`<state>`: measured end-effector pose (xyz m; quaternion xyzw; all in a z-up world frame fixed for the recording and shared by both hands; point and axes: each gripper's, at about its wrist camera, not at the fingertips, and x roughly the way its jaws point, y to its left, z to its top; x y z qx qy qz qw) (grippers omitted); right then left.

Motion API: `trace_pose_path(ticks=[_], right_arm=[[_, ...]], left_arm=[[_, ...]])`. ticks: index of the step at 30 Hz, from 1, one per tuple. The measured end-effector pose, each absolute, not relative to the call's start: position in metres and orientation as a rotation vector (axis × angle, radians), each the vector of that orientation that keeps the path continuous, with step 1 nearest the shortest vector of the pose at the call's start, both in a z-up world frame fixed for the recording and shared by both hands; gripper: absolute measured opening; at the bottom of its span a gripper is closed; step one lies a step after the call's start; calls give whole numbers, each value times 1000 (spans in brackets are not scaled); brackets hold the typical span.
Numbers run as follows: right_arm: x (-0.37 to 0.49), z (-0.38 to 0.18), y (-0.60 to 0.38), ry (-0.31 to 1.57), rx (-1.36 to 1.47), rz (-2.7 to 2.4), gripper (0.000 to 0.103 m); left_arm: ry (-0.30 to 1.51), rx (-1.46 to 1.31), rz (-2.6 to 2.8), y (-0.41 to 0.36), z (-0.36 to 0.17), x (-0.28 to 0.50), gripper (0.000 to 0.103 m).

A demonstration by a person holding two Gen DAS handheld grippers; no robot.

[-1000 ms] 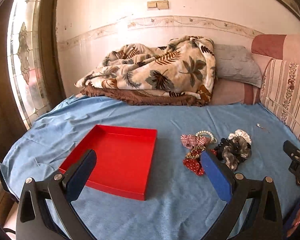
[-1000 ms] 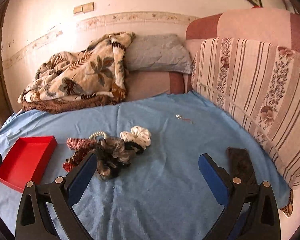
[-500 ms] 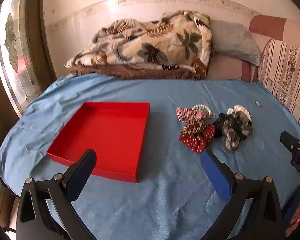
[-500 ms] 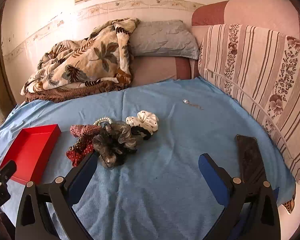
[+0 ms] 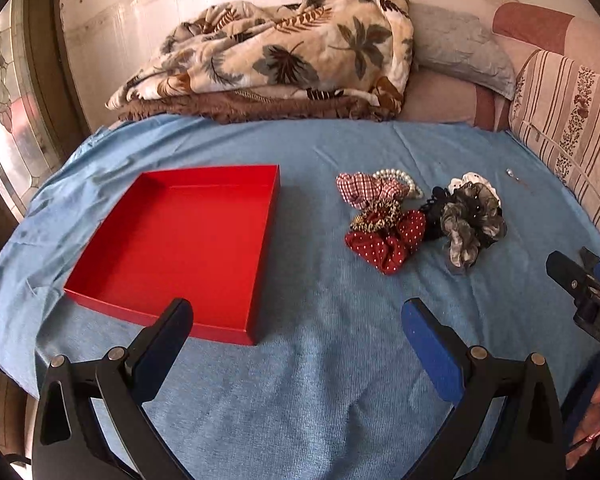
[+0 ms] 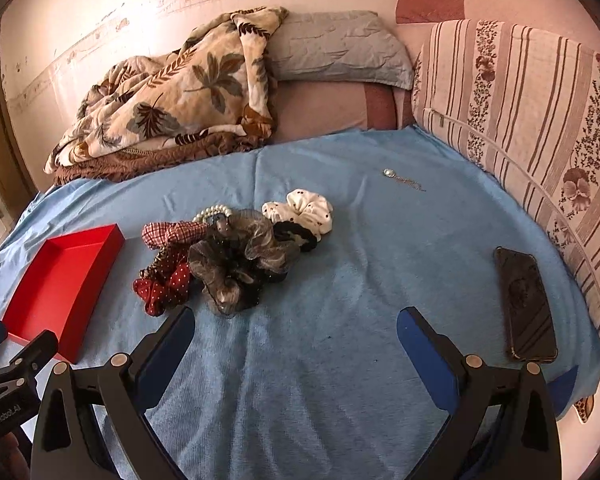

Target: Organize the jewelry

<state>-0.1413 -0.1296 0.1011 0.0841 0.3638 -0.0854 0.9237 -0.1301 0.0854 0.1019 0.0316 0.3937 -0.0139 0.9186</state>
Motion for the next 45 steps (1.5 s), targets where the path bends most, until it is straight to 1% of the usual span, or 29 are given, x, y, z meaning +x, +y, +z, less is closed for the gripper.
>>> trace_pose_path(ticks=[17,23,28,30,31,35,36,40,45], right_arm=[[-135,88,-135,792,206,-160,103],[-128,88,-138,798,219,-132,103],[-110,92,-139,800,261,-70,102],[-97,90,-141,814,301,-35,102],[-91,89,-141,821,316,-26,100],[-66,79,-149,856,415,14,93],[-60,76,-151,863,449,28,92],[-40,68,-155,883,535,53,92],[-24,64,-153,892,545,60,92]], left_arm=[[864,73,-27,87,92,-118,103],[847,55,-53,99,107,-103,103],[872,-53,-148,111,125,-68,103],[903,-100,-181,111,126,-49,100],[914,-114,-194,108,126,-39,98],[954,-127,-232,91,122,0,98],[971,-136,-249,84,118,13,98],[1026,-170,-281,68,98,51,98],[1113,-236,-304,57,64,92,98]])
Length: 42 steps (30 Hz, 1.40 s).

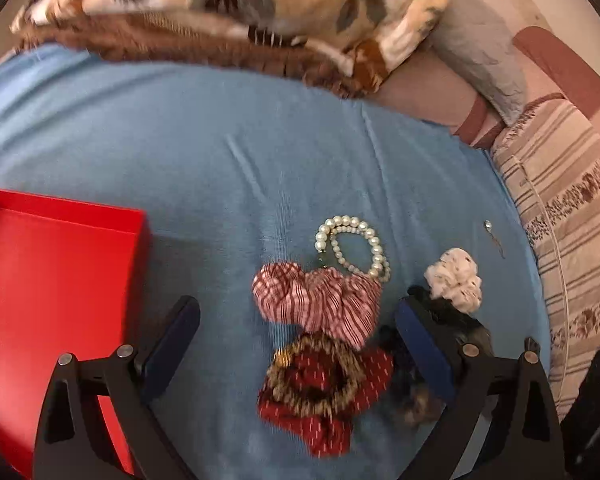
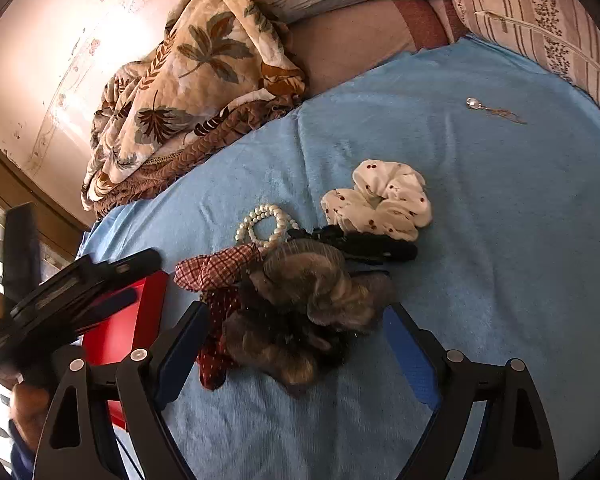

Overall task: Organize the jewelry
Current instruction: 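Grasp the red-white plaid scrunchie with the left tool while the right tool grasps the grey sheer scrunchie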

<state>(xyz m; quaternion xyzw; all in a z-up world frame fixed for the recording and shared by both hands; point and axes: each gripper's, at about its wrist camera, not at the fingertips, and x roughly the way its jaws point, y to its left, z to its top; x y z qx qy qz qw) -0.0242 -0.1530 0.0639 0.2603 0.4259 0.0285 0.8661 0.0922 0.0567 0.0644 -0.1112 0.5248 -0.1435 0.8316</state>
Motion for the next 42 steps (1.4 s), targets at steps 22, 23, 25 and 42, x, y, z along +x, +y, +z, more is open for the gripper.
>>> trace_pose_path(ticks=[22,23,25,42], right_arm=[[-53,71,-157,878,522,91,10],[-54,71,-157,882,518,90,21],[-51,72,-152,871,501,86,88],[-36,73,-146,869,395,50,11]], left_arm=[[1043,-331,-465,73,132,27,10],[1033,-324,-458,76,134,22,10],[1028,-313,-441,79,133,17,10],[1019,-320,-419,105,126,-1,10]])
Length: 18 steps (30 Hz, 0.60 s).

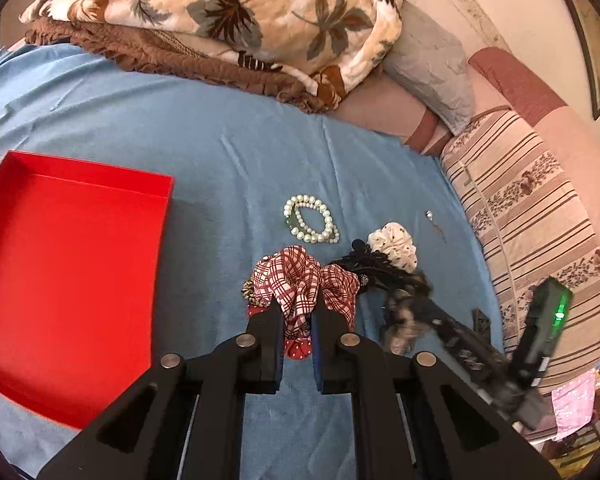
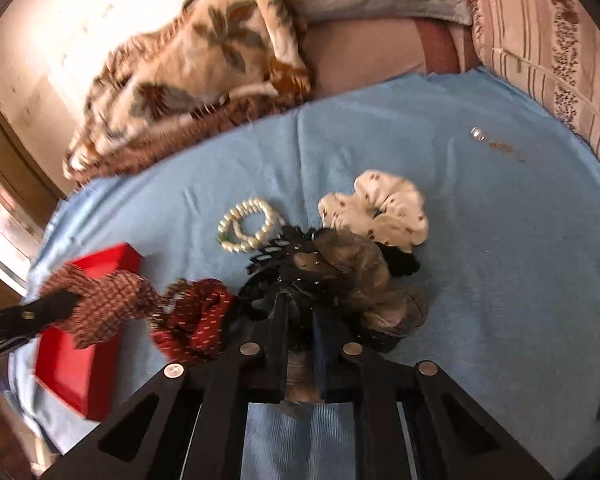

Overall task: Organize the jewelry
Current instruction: 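Grasp the red-white plaid scrunchie with the left tool while the right tool grasps the grey sheer scrunchie, then carry both scrunchies into the red tray and open both tools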

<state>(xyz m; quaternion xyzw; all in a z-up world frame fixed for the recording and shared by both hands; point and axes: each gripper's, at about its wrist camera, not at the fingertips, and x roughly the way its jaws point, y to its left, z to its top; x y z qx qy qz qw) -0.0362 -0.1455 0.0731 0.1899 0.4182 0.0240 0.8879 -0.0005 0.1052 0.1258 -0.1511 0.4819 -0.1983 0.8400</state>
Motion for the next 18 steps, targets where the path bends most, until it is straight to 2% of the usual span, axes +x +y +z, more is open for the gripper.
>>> trace_pose_path(ticks=[9,18], right_arm=[[-56,122,-126,820,491,223,11],[-19,143,-15,875,430,476,11]], left_arm=[[934,-344,-327,178,149,-18,10],[948,-437,-176,271,125,9,10]])
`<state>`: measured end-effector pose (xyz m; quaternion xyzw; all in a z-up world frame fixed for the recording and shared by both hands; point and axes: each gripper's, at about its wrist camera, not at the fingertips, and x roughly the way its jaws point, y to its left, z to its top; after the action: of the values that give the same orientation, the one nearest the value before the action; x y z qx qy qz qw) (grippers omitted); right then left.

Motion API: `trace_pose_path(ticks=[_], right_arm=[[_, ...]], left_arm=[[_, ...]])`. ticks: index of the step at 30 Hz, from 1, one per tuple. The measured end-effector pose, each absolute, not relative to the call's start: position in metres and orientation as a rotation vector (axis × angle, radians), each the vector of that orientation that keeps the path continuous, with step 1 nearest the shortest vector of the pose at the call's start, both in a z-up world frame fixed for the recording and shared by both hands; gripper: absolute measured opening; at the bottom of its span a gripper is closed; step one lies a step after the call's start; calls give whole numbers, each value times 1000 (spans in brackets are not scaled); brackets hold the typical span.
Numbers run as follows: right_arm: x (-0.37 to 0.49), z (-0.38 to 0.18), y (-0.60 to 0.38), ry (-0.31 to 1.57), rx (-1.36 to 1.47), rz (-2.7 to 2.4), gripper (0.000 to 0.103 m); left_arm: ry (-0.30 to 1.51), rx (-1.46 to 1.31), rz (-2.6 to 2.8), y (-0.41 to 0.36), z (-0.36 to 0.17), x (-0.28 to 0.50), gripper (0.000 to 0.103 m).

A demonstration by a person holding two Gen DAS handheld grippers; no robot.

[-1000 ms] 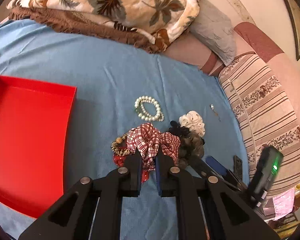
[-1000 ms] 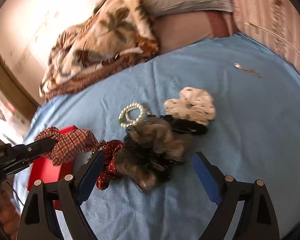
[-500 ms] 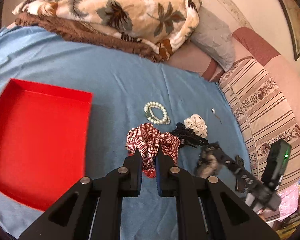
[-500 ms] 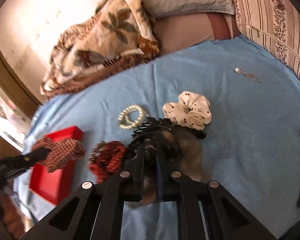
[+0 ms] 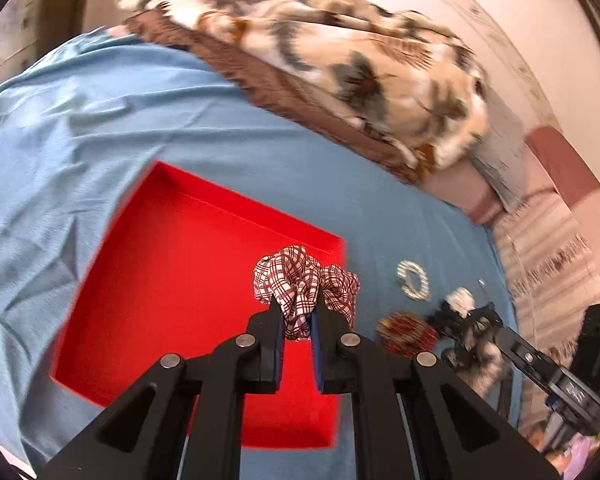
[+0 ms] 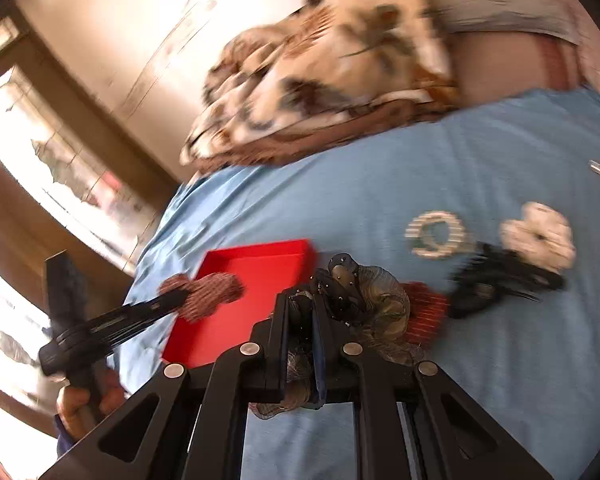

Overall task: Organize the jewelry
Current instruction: 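Carry both scrunchies into the red tray and open both tools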

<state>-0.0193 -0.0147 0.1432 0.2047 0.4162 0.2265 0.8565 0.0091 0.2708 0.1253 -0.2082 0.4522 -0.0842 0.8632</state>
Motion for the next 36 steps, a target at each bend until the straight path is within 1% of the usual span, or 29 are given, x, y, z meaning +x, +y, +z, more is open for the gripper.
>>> trace_pose_path(ticks=[5,9,13,15,16,17,18,19,20,22,24,29,35,36], right_arm=[[17,140,67,919,281,551,12],[56,115,124,964,143,532,12],[88,83,147,1017,80,492,12],[100,72,150,1036,73,481,12],[105,66,150,1046,76,481,13],[105,65,148,1051,80,484,15],[108,62,149,1056,81,484,17],[109,61,149,1056,83,484,19],[110,61,148,1055,89,486,24],[109,65,145,1046,101,486,45],[106,72,144,1023,109,480,55],[88,92,129,990,125,473,56],[45,104,79,979,175,436,58],[35,103,66,979,185,428,59]], left_arm=[[965,-425,-97,305,104,49,10],[981,-412,-47,324,85,82,10],[1009,-399,-21,334,69,99,11],[1012,-391,-16,337,65,102,14],[1009,-394,-14,339,64,103,21],[1005,-398,-15,340,64,103,27],[997,-402,-15,342,65,101,31],[989,-406,-16,343,67,99,39],[975,-413,-23,345,70,96,46],[949,-422,-22,347,78,89,52],[933,-425,-15,348,86,83,54],[896,-428,19,347,107,60,55],[868,-362,44,324,127,23,59],[870,-344,38,316,129,17,59]])
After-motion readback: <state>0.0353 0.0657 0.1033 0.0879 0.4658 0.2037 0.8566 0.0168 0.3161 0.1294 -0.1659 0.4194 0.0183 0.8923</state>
